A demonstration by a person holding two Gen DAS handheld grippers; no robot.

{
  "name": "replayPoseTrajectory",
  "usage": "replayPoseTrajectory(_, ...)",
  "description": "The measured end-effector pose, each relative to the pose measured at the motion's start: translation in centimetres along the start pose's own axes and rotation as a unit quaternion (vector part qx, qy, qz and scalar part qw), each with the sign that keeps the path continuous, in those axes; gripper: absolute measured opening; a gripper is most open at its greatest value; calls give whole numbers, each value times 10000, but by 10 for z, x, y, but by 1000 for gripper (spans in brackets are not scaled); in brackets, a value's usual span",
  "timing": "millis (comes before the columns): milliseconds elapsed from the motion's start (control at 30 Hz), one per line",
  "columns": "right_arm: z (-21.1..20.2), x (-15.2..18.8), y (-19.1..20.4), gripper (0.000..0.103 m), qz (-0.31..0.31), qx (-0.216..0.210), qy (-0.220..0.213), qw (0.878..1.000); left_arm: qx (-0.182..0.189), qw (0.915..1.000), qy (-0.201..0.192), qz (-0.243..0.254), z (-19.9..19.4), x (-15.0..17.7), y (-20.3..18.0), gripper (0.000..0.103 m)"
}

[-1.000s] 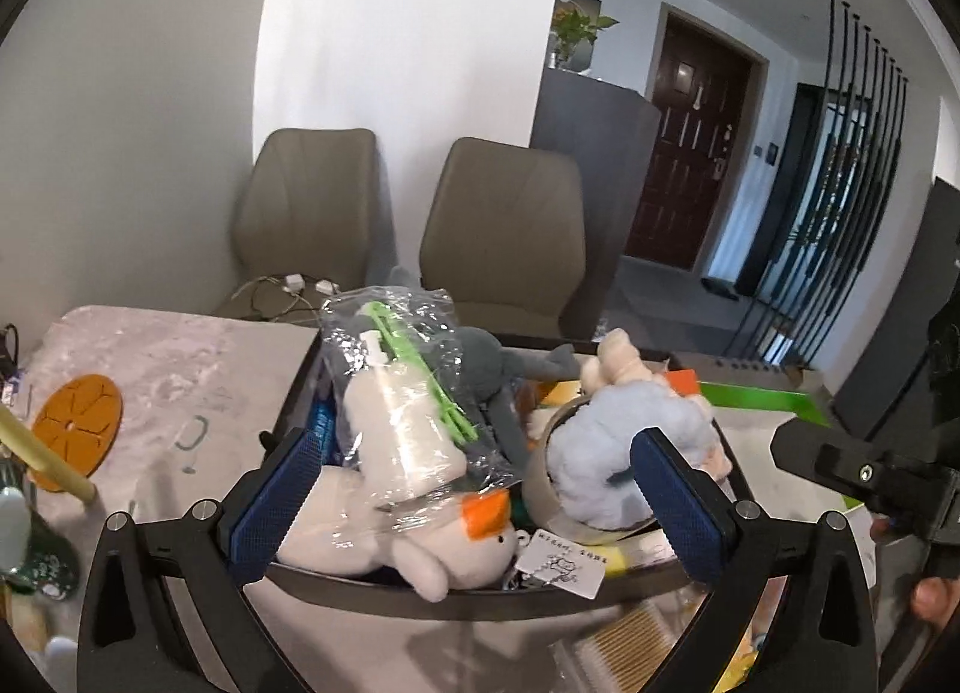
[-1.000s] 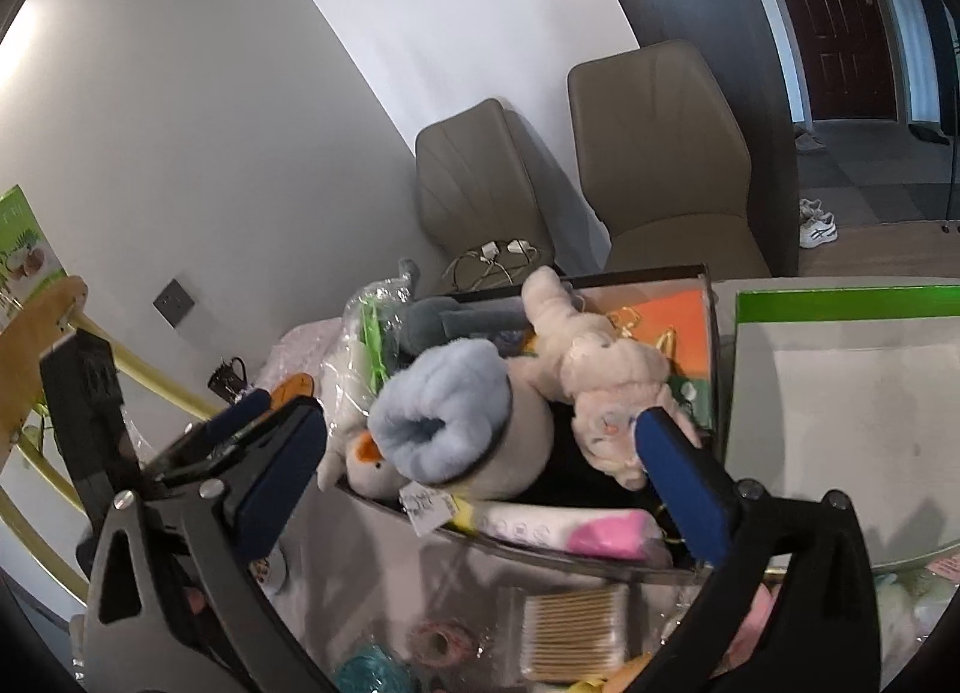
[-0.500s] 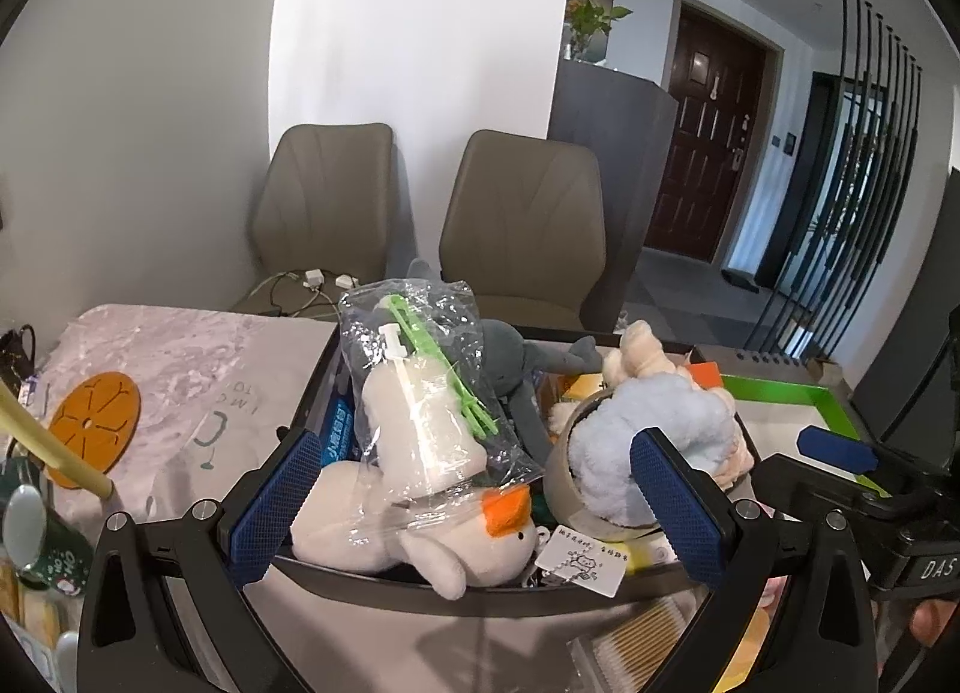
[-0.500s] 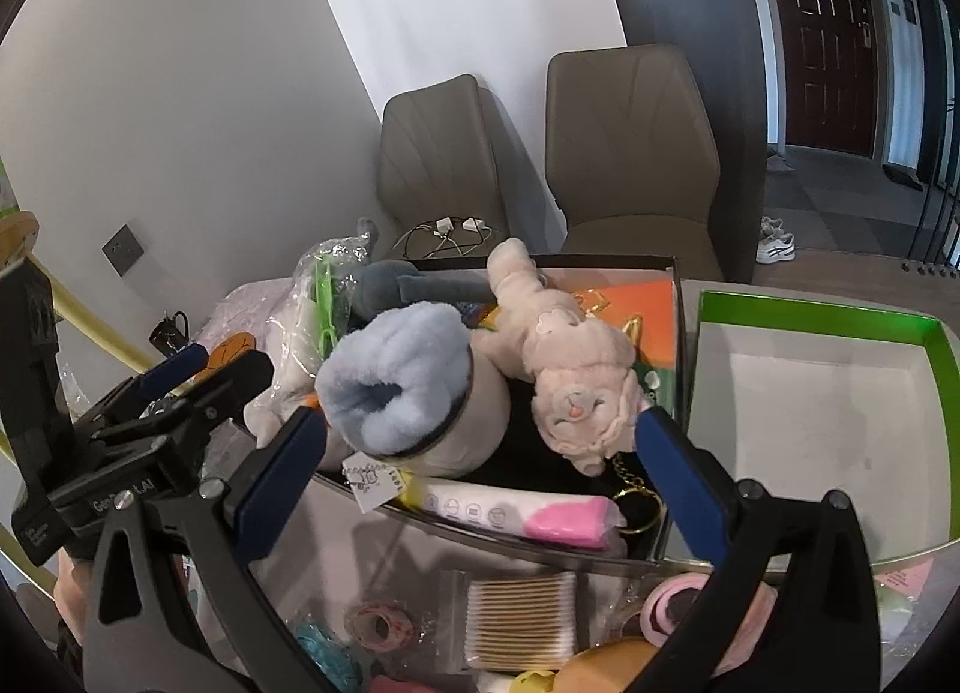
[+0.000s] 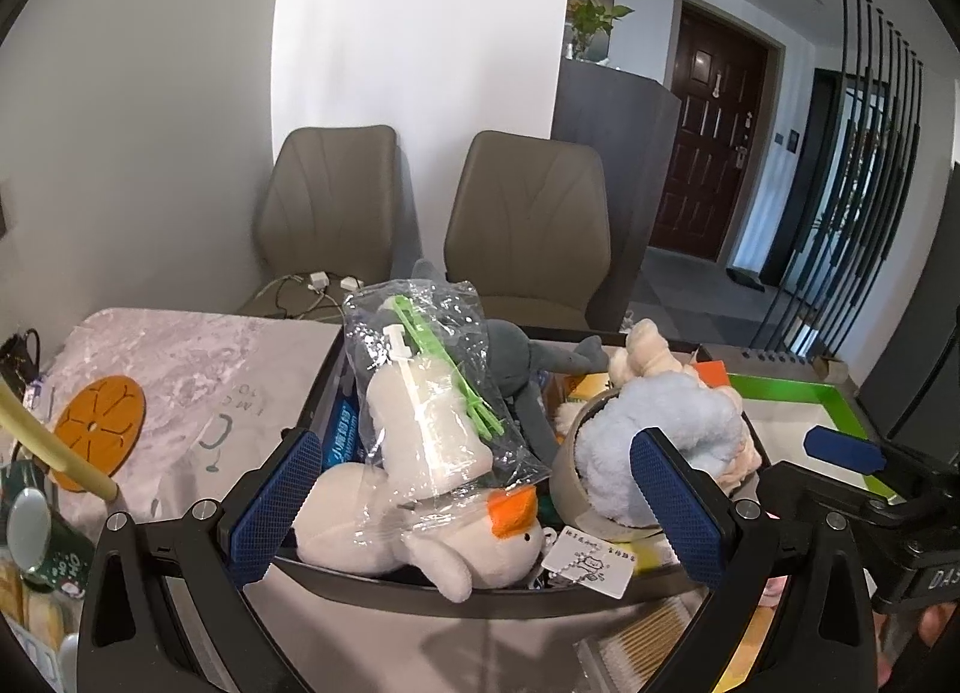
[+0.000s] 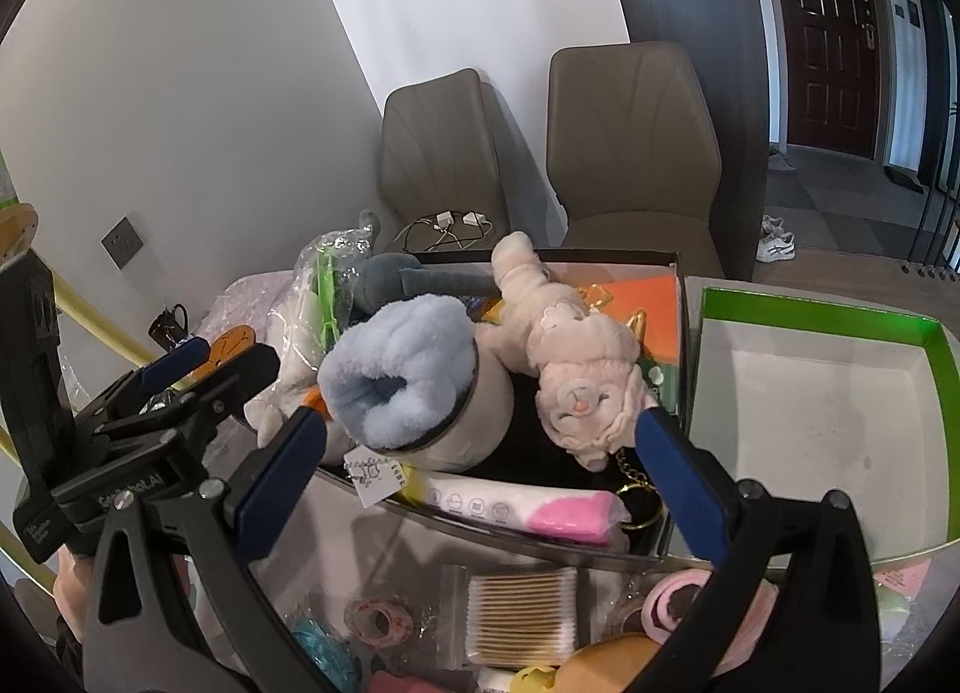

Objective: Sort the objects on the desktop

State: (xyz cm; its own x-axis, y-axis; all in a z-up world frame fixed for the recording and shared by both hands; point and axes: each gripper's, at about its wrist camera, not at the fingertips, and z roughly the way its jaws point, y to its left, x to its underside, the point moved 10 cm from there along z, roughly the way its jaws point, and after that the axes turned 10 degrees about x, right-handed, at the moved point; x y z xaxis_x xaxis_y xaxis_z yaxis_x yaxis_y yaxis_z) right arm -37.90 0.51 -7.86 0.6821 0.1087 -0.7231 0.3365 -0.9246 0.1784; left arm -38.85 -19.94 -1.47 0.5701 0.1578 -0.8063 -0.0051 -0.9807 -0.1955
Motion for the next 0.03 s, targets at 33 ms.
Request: replayPoseTrajectory(33,0,0,1,103,-10,2,3,10000,8,10000,-13,-26,0,0,0,103)
